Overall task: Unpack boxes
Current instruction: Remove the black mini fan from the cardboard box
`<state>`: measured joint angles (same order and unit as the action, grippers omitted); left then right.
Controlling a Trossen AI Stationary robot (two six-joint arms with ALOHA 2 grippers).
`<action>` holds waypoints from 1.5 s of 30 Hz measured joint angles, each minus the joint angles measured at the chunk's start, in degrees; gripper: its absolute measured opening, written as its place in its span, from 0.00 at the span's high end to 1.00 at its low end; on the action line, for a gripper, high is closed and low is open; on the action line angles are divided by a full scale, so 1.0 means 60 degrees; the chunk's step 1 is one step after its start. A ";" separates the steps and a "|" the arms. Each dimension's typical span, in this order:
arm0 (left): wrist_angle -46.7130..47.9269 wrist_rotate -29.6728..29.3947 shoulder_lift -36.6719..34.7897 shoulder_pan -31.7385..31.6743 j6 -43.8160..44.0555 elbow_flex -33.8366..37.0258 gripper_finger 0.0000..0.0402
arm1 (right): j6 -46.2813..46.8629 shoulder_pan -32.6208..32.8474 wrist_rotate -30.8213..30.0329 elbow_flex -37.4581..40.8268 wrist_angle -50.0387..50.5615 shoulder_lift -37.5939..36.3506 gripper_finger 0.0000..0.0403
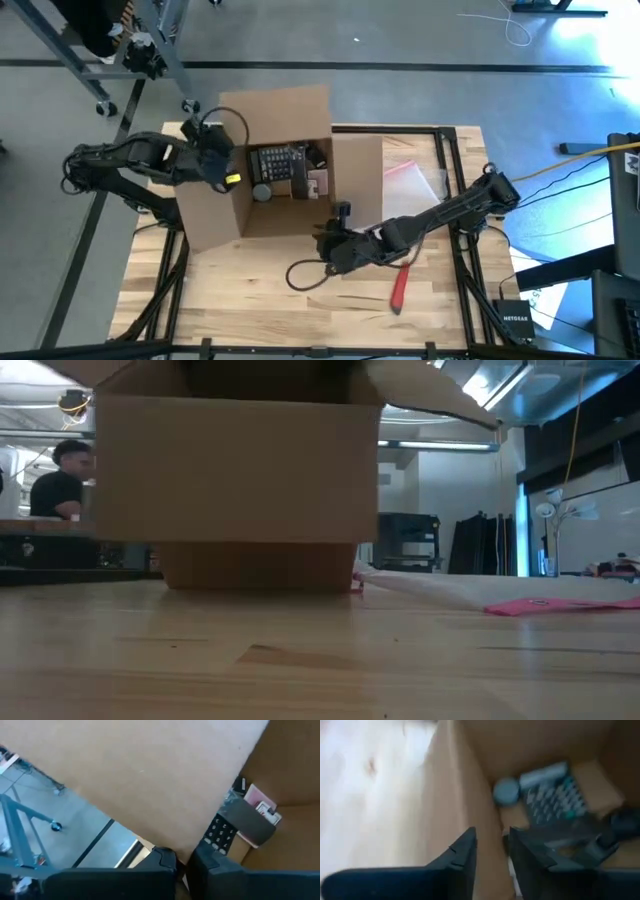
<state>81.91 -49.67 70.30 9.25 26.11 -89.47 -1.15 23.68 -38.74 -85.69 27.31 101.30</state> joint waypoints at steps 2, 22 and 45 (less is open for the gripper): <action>-0.0094 -0.0102 0.0015 0.0342 0.0122 0.0014 0.99 | -0.0040 0.0159 0.0174 -0.0517 -0.0017 -0.0018 0.67; -0.0632 -0.1465 0.0206 0.2300 0.1936 0.0800 0.99 | 0.1000 -0.0594 0.0706 -0.1288 -0.2161 0.1447 0.64; -0.0635 -0.1103 0.0233 0.3574 0.2129 0.0816 0.99 | 0.6634 -0.1380 -0.1269 -0.4029 0.2464 0.3781 0.50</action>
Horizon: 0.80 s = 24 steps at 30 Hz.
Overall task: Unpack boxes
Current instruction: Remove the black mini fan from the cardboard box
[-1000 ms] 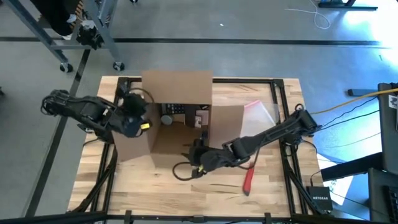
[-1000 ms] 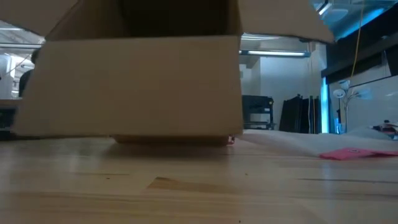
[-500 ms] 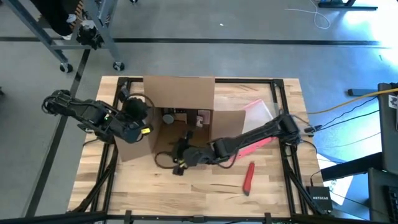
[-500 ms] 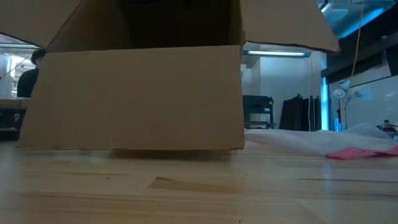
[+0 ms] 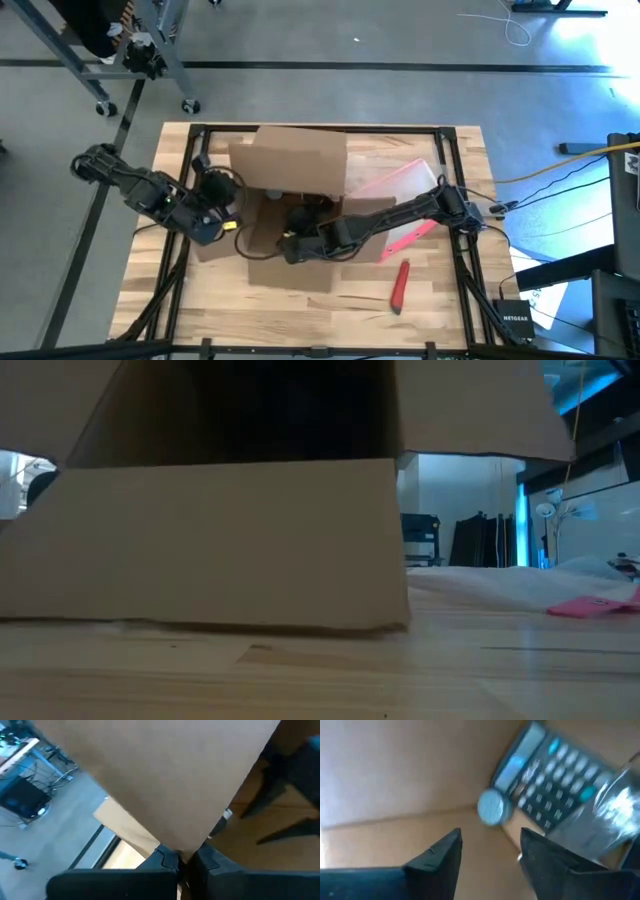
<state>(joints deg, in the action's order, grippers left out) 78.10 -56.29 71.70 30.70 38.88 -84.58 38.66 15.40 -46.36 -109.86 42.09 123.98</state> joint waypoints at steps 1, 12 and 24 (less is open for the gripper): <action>-0.0004 0.0017 0.0012 0.0085 0.0050 0.0000 0.99 | 0.0242 -0.0066 0.0168 0.0021 0.0220 0.0000 0.48; -0.0071 -0.0111 0.0354 0.0474 0.0169 -0.0011 0.99 | 0.1373 -0.0905 0.0370 0.0189 -0.0230 0.0098 0.33; -0.0091 -0.0014 0.0390 0.0477 0.0027 -0.0011 0.99 | 0.2870 -0.1378 0.0907 0.0200 -0.1336 0.0465 0.41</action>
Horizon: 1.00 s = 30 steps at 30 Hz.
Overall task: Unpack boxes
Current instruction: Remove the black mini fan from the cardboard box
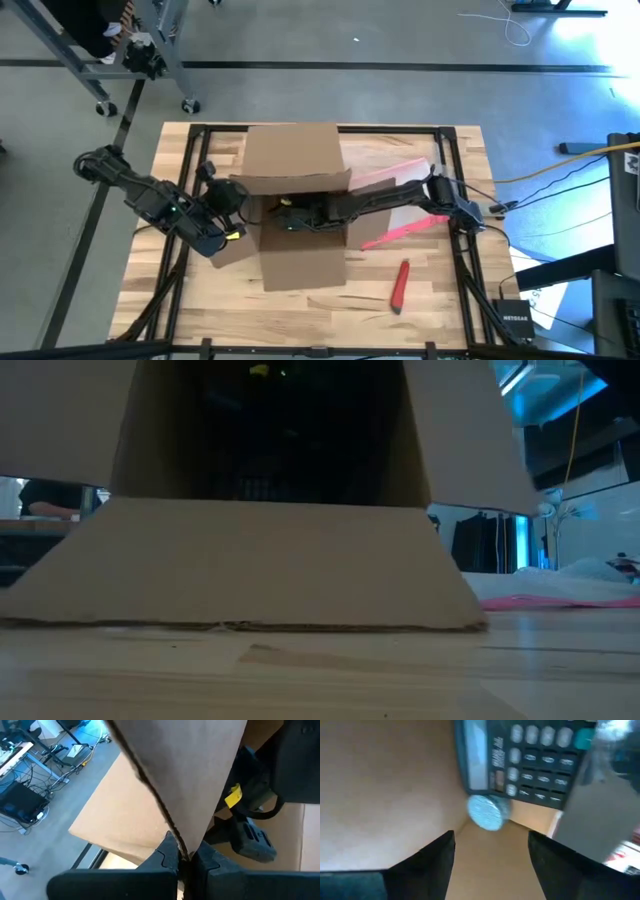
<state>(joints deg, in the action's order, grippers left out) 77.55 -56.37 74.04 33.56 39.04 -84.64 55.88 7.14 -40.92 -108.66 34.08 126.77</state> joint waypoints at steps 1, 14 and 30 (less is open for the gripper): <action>-0.0013 0.0019 0.0004 0.0000 -0.0011 0.0000 0.99 | 0.0007 -0.0001 -0.0115 0.0000 0.0180 0.0023 0.42; -0.0079 -0.0027 0.0007 0.0007 -0.0192 -0.0004 0.99 | 0.0352 -0.0717 -0.1939 0.0127 0.1620 0.0305 0.45; -0.0647 0.0304 -0.0004 0.0015 -0.0910 -0.0004 0.99 | -0.4370 -0.1767 -0.0663 0.0133 -0.2072 0.1307 0.45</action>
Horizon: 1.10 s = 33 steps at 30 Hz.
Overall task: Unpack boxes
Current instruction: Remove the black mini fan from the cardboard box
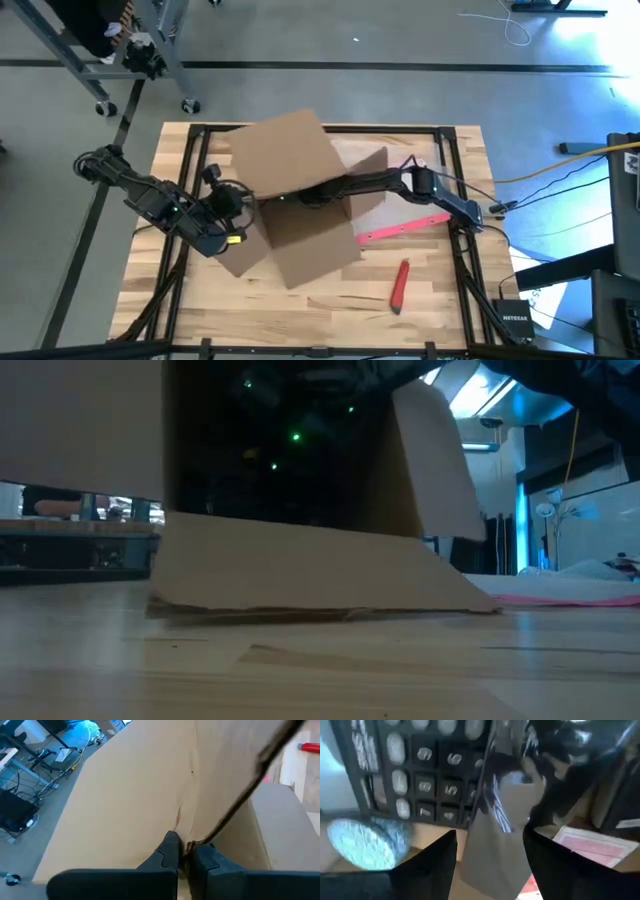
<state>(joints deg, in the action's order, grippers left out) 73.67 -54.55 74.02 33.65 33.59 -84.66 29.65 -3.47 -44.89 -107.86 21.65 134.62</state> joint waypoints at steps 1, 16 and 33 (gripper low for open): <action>0.0000 0.0000 0.0000 0.0000 -0.0004 0.0000 0.99 | -0.0431 -0.0047 0.0227 0.0005 -0.0289 0.0005 0.45; 0.0123 -0.0039 -0.0007 0.0011 0.0120 -0.0011 0.99 | -0.2460 0.0027 0.3057 0.0005 -0.1836 -0.0022 0.98; 0.0627 -0.0085 -0.0020 0.0031 0.0583 -0.0029 0.99 | -0.2430 0.1672 0.2505 -0.1497 0.2385 -0.0100 0.99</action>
<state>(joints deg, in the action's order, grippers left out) 77.43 -55.06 73.90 33.83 37.08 -84.84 15.07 6.57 -29.86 -116.84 35.96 134.02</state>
